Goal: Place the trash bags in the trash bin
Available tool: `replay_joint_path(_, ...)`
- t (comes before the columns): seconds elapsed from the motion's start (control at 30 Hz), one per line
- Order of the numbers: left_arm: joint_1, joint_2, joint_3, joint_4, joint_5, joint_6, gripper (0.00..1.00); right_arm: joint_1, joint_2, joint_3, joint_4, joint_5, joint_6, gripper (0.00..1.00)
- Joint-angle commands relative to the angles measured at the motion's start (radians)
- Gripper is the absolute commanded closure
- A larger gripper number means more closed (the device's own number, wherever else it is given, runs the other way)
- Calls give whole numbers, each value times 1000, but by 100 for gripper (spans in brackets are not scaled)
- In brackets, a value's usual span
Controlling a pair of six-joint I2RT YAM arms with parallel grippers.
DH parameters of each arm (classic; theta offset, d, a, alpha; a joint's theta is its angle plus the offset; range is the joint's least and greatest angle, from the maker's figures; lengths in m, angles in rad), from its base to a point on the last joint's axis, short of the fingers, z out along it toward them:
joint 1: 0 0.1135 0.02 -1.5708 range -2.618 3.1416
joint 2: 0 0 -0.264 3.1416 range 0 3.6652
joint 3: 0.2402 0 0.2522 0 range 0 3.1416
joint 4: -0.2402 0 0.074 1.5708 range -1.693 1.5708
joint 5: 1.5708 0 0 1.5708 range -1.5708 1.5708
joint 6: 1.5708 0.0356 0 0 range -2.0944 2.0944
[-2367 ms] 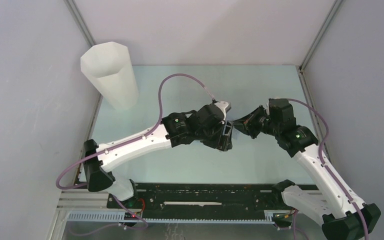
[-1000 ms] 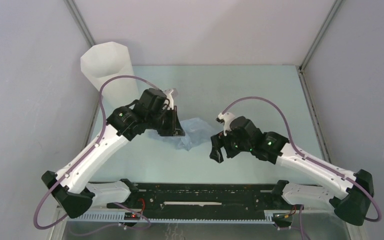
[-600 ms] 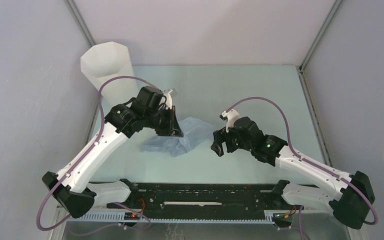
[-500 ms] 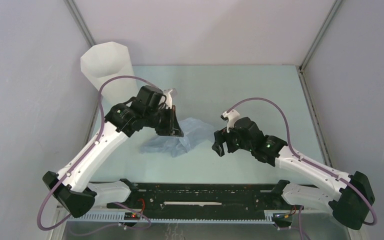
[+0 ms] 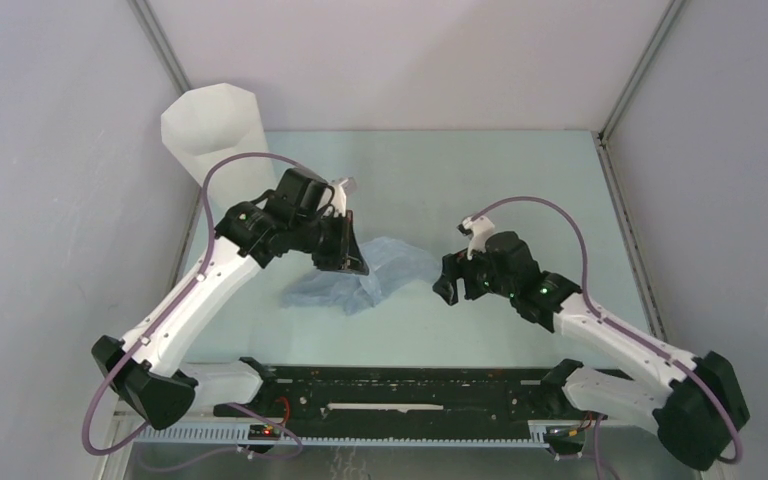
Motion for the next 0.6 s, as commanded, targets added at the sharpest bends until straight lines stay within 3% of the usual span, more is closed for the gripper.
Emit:
replay_joint_path(0.0, 12, -6, 70, 7, 66, 37, 100, -3, 105, -29, 223, -46, -23, 16)
replay_joint_path(0.23, 14, -10, 78, -33, 85, 71, 100, -31, 168, -62, 421, -87, -11, 16)
replay_joint_path(0.3, 16, -7, 80, -40, 81, 76, 100, -33, 169, -53, 409, -128, -13, 24)
replay_joint_path(0.4, 19, 17, 97, -42, 59, 82, 100, -10, 80, -52, 327, -161, 12, 45)
replay_joint_path(0.47, 20, 38, 112, -39, 30, 81, 100, 18, -7, -47, 256, -121, 31, 66)
replay_joint_path(0.5, 20, 50, 123, -43, -3, 77, 96, 19, -47, -39, 196, -100, 57, 81)
replay_joint_path(0.53, 20, 61, 133, -54, -47, 72, 87, 12, -85, -25, 150, -85, 95, 98)
replay_joint_path(0.57, 20, 72, 146, -67, -101, 67, 74, 5, -117, -8, 83, -66, 133, 100)
